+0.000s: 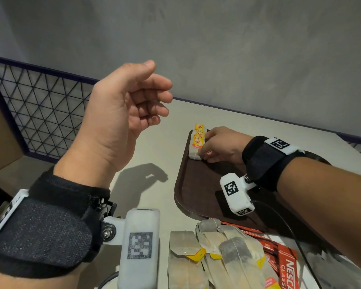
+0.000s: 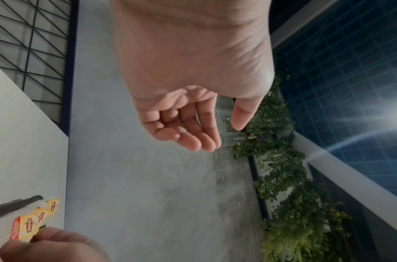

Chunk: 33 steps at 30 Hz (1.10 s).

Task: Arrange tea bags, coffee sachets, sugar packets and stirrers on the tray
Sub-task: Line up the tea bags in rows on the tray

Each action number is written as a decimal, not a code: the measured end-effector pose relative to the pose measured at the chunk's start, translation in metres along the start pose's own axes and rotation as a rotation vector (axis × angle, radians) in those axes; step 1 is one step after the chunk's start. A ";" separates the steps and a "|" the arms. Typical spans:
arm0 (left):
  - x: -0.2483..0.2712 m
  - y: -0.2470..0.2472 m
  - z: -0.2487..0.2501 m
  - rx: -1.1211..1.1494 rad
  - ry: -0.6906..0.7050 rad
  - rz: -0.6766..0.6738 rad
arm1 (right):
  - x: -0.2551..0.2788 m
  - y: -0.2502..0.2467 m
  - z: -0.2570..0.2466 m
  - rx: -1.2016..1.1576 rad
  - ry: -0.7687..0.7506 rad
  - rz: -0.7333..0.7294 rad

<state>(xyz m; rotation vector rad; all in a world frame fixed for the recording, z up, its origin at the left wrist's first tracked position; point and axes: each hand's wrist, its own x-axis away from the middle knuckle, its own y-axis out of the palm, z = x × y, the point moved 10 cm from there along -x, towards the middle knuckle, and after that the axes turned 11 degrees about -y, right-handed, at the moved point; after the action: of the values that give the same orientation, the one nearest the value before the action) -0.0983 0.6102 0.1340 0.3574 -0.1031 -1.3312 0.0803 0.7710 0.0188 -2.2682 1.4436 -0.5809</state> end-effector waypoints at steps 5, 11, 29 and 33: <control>0.002 0.003 0.000 -0.042 0.012 -0.001 | 0.006 -0.003 -0.006 0.011 -0.057 -0.006; 0.004 0.006 0.002 -0.111 0.000 -0.005 | 0.092 0.011 -0.052 0.239 -0.339 -0.259; 0.005 0.010 -0.005 -0.201 0.064 -0.020 | 0.199 0.086 -0.075 0.794 -0.717 -0.523; 0.003 0.009 -0.004 -0.168 0.067 -0.024 | 0.209 0.074 -0.096 0.625 -0.846 -0.388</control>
<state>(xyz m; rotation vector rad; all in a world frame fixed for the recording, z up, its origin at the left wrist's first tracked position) -0.0875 0.6096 0.1325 0.2614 0.0687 -1.3400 0.0534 0.5409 0.0882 -1.8890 0.3466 -0.0923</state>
